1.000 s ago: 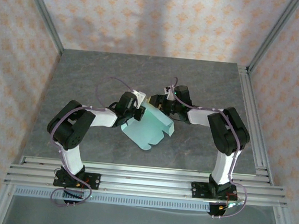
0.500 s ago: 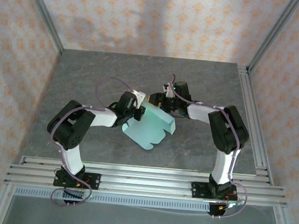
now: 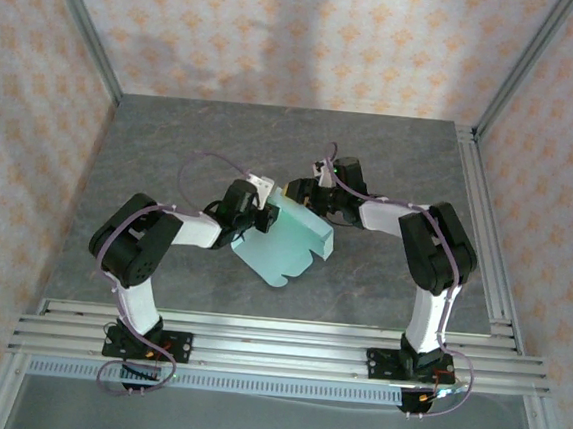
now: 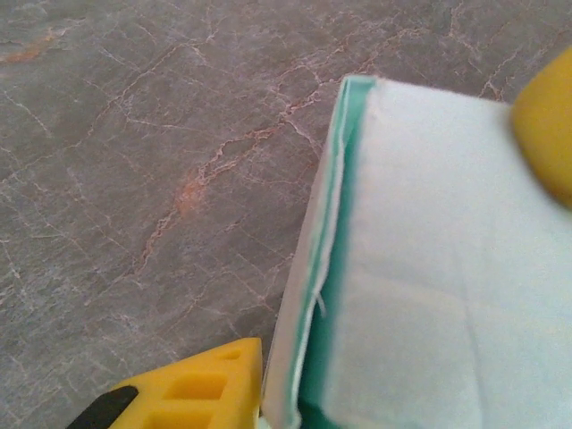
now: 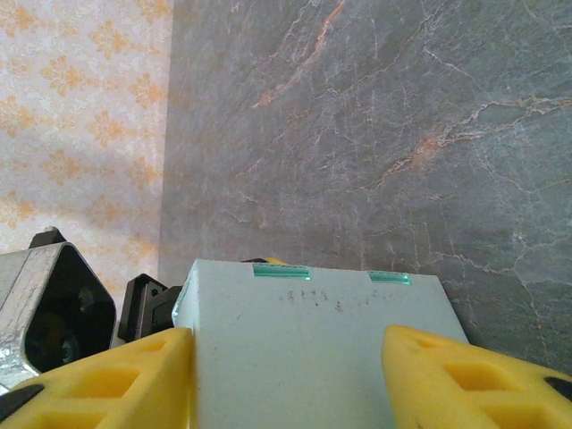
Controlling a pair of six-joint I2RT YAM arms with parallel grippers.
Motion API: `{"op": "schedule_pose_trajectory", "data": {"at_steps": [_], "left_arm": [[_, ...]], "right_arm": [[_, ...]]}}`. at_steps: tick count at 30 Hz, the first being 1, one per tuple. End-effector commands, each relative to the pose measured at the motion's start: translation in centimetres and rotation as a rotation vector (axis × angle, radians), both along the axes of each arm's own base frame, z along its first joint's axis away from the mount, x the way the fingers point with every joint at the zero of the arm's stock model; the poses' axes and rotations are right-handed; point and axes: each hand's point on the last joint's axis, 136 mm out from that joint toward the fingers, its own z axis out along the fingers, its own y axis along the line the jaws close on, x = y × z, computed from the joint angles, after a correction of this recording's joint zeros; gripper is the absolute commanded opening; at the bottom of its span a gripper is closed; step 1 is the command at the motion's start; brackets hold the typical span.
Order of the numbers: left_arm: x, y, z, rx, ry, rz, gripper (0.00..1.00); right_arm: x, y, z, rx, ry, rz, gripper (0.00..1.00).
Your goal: Fold the paper box
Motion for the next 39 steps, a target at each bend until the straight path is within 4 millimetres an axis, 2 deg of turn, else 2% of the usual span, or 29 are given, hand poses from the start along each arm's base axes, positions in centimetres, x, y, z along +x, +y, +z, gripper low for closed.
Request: {"op": "schedule_pose_trajectory", "data": {"at_steps": [1,7,11,15,22,30,33,39], "left_arm": [[1.1,0.8,1.6,-0.032,-0.065,0.052,0.2],[1.8,0.9,1.3,-0.066,-0.056,0.07,0.11],[2.2,0.7,1.1,-0.085,-0.042,0.068,0.0],[2.2,0.7,1.3,-0.091,-0.041,0.062,0.0],[2.5,1.0,0.9,-0.097,-0.001,0.093,0.0],[3.3,0.4,2.1,-0.155,0.014,0.11,0.0],[3.3,0.5,2.4,-0.149,0.02,0.108,0.0],[2.7,1.1,2.2,-0.141,0.037,0.109,0.0]], "right_arm": [[-1.3,-1.7,-5.2,-0.09,0.155,-0.051,0.55],[-1.4,-1.3,-5.1,-0.059,0.18,-0.048,0.55],[-1.4,-1.3,-5.0,-0.051,0.191,-0.055,0.55],[-1.4,-1.3,-4.9,-0.052,0.194,-0.06,0.55],[-1.6,-0.9,-3.4,-0.065,0.156,-0.042,0.55],[-2.6,1.1,-1.9,-0.11,0.098,-0.037,0.54],[-2.0,0.2,-1.1,-0.125,0.064,-0.074,0.55],[-0.3,-2.4,1.7,-0.142,-0.017,-0.16,0.67]]}}
